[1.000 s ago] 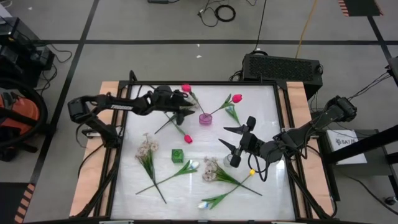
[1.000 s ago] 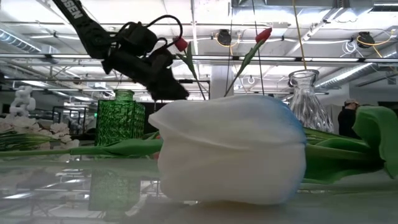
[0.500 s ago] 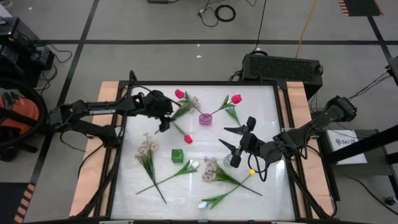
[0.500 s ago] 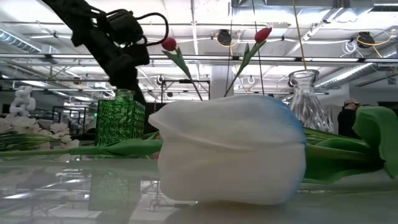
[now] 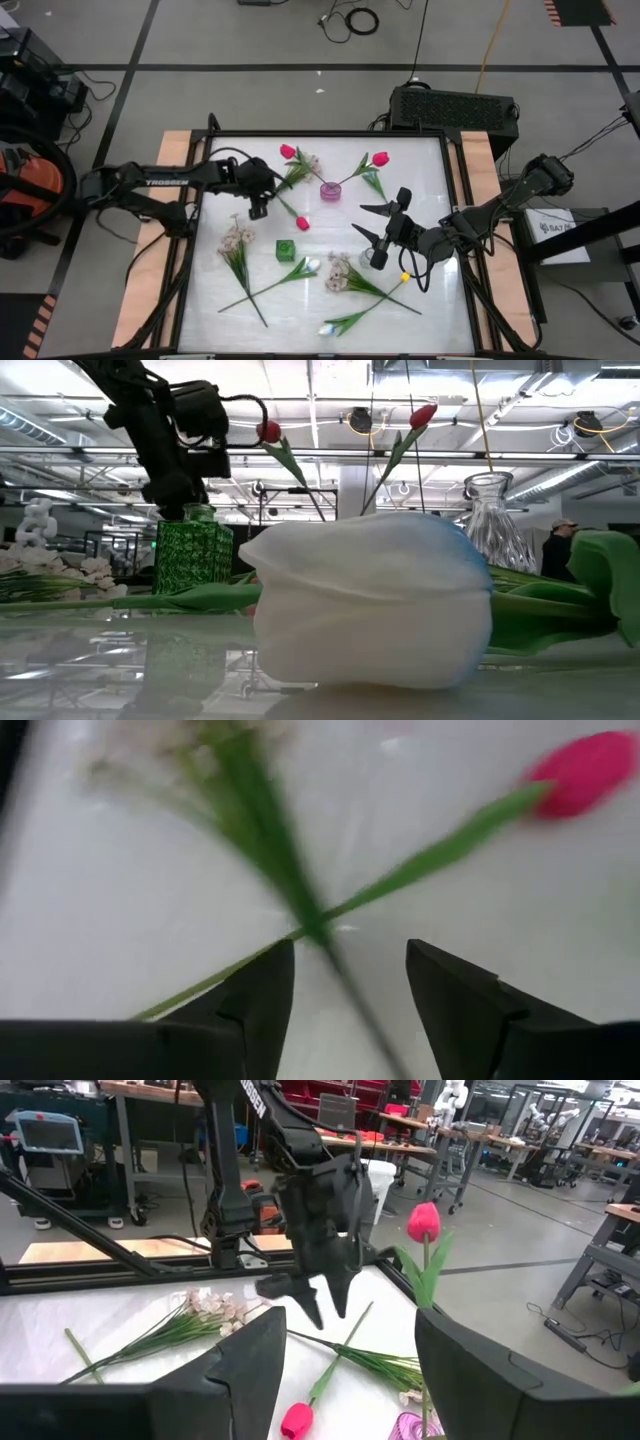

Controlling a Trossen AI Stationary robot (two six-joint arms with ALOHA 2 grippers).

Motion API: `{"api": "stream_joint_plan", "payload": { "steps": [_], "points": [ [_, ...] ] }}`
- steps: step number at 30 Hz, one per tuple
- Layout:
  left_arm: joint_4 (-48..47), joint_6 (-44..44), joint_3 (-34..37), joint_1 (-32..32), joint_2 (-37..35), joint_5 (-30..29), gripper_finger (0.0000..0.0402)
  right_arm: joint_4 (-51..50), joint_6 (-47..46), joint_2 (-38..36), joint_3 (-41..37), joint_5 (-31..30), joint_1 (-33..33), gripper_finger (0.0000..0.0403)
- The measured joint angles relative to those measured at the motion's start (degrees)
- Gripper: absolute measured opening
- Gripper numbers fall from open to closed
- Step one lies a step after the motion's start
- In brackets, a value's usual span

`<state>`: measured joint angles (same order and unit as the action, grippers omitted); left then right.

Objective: Sort flowers into vase by color
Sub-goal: Put the red flower into the purple vase

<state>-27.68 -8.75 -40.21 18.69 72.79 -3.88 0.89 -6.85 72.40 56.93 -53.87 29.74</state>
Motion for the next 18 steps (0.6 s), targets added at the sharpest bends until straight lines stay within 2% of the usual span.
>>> {"api": "stream_joint_plan", "payload": {
  "steps": [2,9,15,18],
  "points": [
    [-0.3,0.8,0.0,0.5,1.4,-2.3,0.0185,0.0,0.0,0.0,0.0,0.0,0.0,0.0215],
    [4.2,-1.0,4.8,1.3,3.4,-0.6,0.0144,-0.7,0.2,0.0,0.0,0.2,0.0,0.0215],
    [11.5,0.9,9.2,1.3,3.4,0.5,0.0134,-1.2,0.2,0.0,0.0,0.2,0.0,0.0215],
    [14.4,0.7,10.8,1.6,3.4,-1.5,0.0134,-1.2,0.2,0.0,0.0,0.2,0.0,0.0215]
  ]
}}
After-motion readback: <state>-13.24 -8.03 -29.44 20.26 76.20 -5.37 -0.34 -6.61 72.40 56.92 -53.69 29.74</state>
